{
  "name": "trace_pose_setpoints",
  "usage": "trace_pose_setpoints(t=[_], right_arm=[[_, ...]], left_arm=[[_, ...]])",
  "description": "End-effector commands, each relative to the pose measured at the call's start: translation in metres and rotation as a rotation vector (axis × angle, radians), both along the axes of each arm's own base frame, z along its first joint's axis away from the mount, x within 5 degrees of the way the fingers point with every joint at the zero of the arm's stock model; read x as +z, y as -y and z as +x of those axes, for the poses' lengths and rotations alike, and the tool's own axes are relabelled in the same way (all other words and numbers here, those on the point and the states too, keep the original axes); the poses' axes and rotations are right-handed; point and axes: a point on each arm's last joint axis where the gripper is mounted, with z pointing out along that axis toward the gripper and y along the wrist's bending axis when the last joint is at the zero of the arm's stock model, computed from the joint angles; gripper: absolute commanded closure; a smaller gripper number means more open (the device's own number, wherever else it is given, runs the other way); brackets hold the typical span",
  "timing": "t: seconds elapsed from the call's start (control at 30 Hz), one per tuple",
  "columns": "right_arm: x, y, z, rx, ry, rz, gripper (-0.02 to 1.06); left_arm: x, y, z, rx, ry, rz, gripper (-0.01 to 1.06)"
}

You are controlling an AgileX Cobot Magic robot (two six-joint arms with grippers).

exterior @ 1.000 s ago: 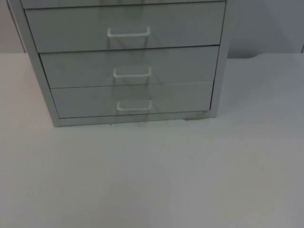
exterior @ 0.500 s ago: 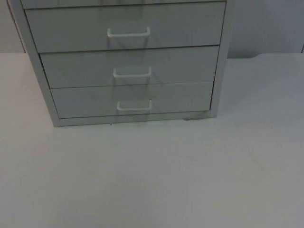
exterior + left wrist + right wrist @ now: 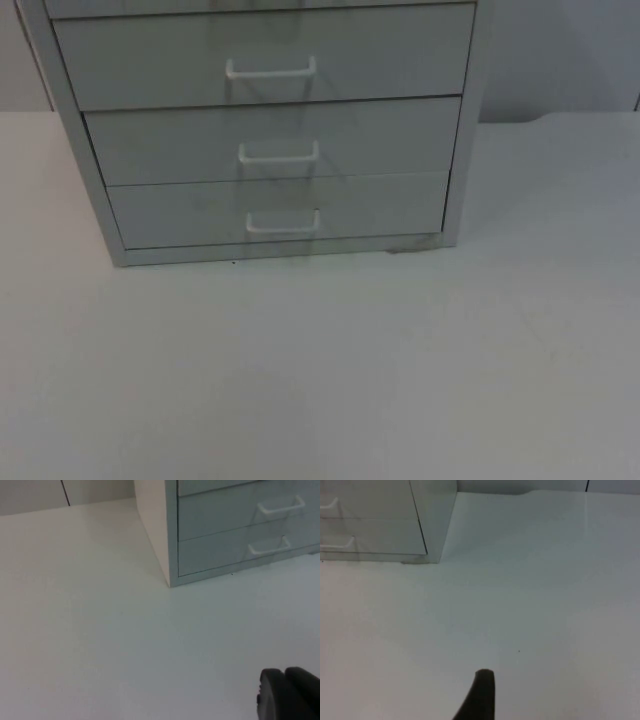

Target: Open the drawer with the left hand, place the block into the drawer with the right hand, then close the drawer with the left hand.

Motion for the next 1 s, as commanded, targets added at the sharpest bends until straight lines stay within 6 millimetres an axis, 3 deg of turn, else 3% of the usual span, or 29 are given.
trace_pose_setpoints(t=[0.0, 0.07, 0.1, 0.17, 0.2, 0.97], right_arm=[[-0.0005, 0.0001, -0.0004, 0.003, 0.01, -0.009, 0.25], [-0.0005, 0.0001, -0.0004, 0.003, 0.01, -0.009, 0.17], [-0.0005, 0.0001, -0.0004, 0.003, 0.01, -0.009, 0.17], [-0.0005, 0.0001, -0.0004, 0.003, 0.01, -0.009, 0.07], [-0.0005, 0.0001, -0.0004, 0.003, 0.01, -0.009, 0.02], [0.0002, 0.0001, -0.0005, 0.004, 0.014, -0.01, -0.01]], left_arm=[[-0.0015, -0.0003, 0.0002, 0.013, -0.004, -0.004, 0.9], [-0.0015, -0.0003, 0.0002, 0.013, -0.004, -0.004, 0.64], [-0.0015, -0.0003, 0.0002, 0.013, -0.004, -0.004, 0.64], [-0.0015, -0.0003, 0.0002, 0.013, -0.004, -0.004, 0.27], [-0.0015, -0.0003, 0.0002, 0.014, -0.005, -0.006, 0.0], [-0.0015, -0.0003, 0.0002, 0.014, -0.005, -0.006, 0.0]])
